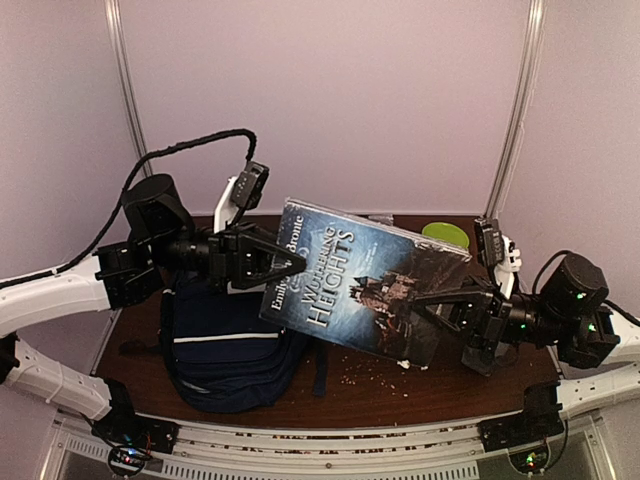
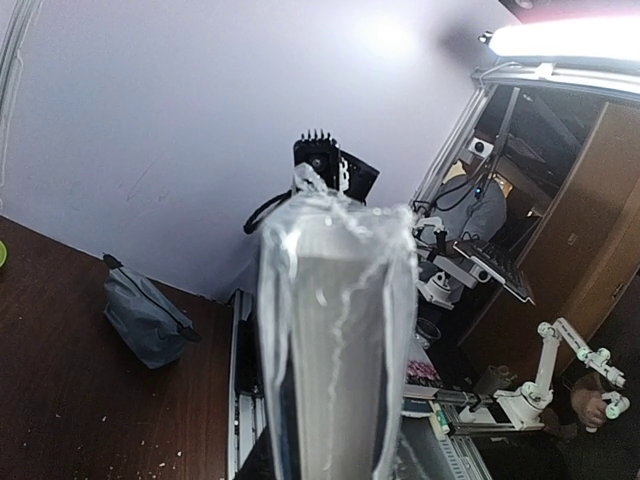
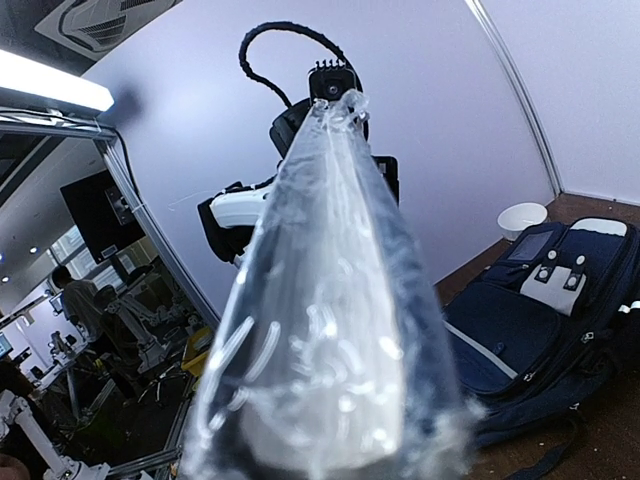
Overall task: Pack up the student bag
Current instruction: Pick up the book from the center of the board, then place the book in the student bag.
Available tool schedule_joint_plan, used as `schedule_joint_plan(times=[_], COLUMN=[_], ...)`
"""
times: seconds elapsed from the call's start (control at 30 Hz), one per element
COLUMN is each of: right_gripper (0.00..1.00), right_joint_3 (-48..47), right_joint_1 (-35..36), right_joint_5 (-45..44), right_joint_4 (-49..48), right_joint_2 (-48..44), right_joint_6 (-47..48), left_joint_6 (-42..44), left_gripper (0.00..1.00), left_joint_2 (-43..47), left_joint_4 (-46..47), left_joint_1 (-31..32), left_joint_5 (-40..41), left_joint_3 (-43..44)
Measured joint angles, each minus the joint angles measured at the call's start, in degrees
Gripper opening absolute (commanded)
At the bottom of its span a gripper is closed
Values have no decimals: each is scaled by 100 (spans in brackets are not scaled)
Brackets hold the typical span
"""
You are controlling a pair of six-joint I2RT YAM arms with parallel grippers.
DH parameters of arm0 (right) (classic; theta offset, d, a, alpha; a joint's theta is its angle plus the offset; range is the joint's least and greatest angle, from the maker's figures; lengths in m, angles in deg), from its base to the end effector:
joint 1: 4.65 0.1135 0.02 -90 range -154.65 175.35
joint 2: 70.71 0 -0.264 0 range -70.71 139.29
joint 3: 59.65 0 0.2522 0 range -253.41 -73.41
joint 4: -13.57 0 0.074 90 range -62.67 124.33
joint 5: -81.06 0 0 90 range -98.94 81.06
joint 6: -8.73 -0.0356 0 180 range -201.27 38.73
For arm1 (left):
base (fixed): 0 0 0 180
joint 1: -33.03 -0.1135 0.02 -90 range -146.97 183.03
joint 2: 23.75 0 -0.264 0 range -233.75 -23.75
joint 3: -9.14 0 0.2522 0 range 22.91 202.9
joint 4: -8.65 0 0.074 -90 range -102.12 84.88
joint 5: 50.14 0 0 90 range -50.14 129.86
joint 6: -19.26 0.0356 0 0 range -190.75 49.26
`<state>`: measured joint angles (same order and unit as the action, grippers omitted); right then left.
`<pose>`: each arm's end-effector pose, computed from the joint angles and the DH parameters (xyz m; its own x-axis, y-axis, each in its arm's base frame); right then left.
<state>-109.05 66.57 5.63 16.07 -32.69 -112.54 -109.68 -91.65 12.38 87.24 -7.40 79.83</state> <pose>0.0451 0.1604 0.3426 -0.4747 0.1645 -0.8646 -0.8774 -0.0107 0.4797 0.1368 -0.2344 0.3815 -0.5626 0.0509 -0.8252 0.8018 -0.2096 -0.5596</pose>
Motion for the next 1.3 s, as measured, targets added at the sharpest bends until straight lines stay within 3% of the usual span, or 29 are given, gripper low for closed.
schedule_joint_plan(times=[0.07,0.1,0.13,0.27,0.5,0.63,0.8,0.93,1.07,1.3], right_gripper=[0,0,0,0,0,0,0,0,0,0], right_joint_3=[0,0,-2,0,7,46,79,109,273,476], right_joint_1=[2,4,13,50,74,48,37,37,37,37], right_joint_5=[-15,-44,-98,-509,-2312,-3126,-3499,-3582,-3613,-3652], right_joint_4=[28,61,162,826,1978,2413,2702,2763,2761,2833], right_joint_2=[-20,-26,-44,-144,-358,-267,-131,-155,-378,-625], right_joint_6=[4,2,2,105,216,236,262,267,251,234], left_joint_6=[55,153,278,846,1250,992,409,79,17,42], left_gripper=[79,95,97,98,98,98,97,96,94,98], left_joint_2=[20,39,68,457,1755,1475,149,-977,-1517,-1967], left_joint_4=[-44,-109,-164,-881,-2632,-4041,-6065,-6972,-7431,-7307], left_joint_1=[2,20,31,20,9,249,1696,2157,2229,2197], left_joint_5=[46,109,212,1224,4116,5217,6601,7219,7298,7077], left_joint_3=[0,0,11,81,-612,-573,85,699,719,684])
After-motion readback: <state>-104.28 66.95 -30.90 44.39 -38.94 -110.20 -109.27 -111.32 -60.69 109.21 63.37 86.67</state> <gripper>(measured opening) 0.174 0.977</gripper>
